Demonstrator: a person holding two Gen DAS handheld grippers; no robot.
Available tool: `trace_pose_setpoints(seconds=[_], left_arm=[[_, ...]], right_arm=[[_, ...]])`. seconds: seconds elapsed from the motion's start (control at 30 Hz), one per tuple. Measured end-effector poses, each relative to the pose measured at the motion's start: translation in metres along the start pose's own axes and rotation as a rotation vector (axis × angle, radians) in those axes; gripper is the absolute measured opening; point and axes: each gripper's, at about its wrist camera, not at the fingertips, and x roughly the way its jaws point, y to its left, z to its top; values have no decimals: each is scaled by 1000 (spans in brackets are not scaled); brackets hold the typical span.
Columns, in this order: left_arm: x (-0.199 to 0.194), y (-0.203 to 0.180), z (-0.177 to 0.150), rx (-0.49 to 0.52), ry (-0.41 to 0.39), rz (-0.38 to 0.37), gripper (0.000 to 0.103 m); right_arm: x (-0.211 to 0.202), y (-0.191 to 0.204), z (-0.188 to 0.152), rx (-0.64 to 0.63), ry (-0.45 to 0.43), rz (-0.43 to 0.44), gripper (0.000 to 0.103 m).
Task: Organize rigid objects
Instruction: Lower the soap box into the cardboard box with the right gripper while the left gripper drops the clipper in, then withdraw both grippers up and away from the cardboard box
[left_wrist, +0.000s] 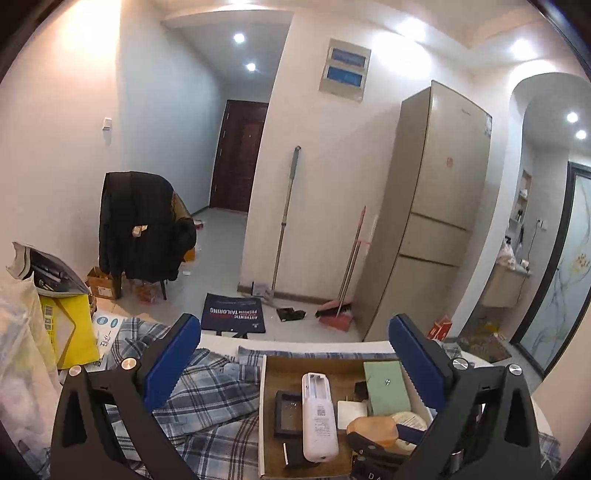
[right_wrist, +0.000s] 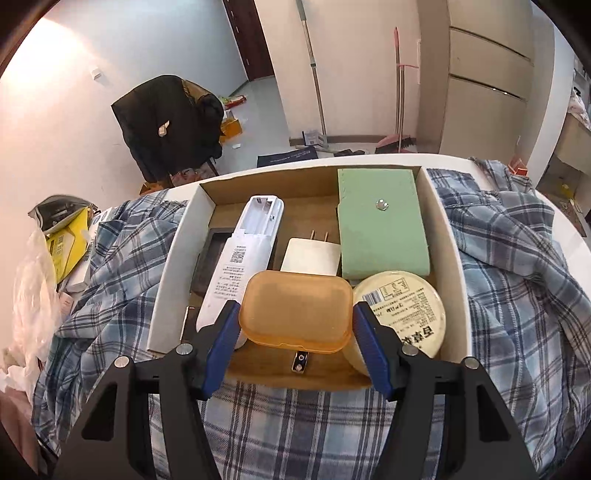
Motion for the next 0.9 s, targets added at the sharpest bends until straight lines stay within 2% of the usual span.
trace_pose_setpoints(seconds=[0.13, 0.27, 0.43, 0.53, 0.63, 0.7, 0.83, 0.9], left_arm=[[2, -2, -4, 11, 7, 3, 103], [-2, -6, -3, 23, -16, -9, 103], [-16, -20, 1, 98, -75, 23, 103], [-39, -24, 2, 127, -161, 46, 103], [-63, -26, 0, 112, -214, 19, 103], [-83, -30, -4, 116, -252, -10, 103], [-117, -45, -16, 167, -301, -31, 103], [-135, -56, -27, 201, -337, -20, 103]], right_arm=[[-4, -4, 1, -4, -54, -10, 72], [-20, -7, 1, -35, -118, -42, 72], [-65, -19, -4, 4, -271, -49, 72], [-97, -24, -7, -18, -347, -54, 74], [-132, -28, -14, -41, -428, -65, 80], [-153, -31, -21, -51, -481, -63, 81], [-188, -30, -40, -98, -585, -66, 81], [-200, -28, -50, -128, -631, -48, 87]])
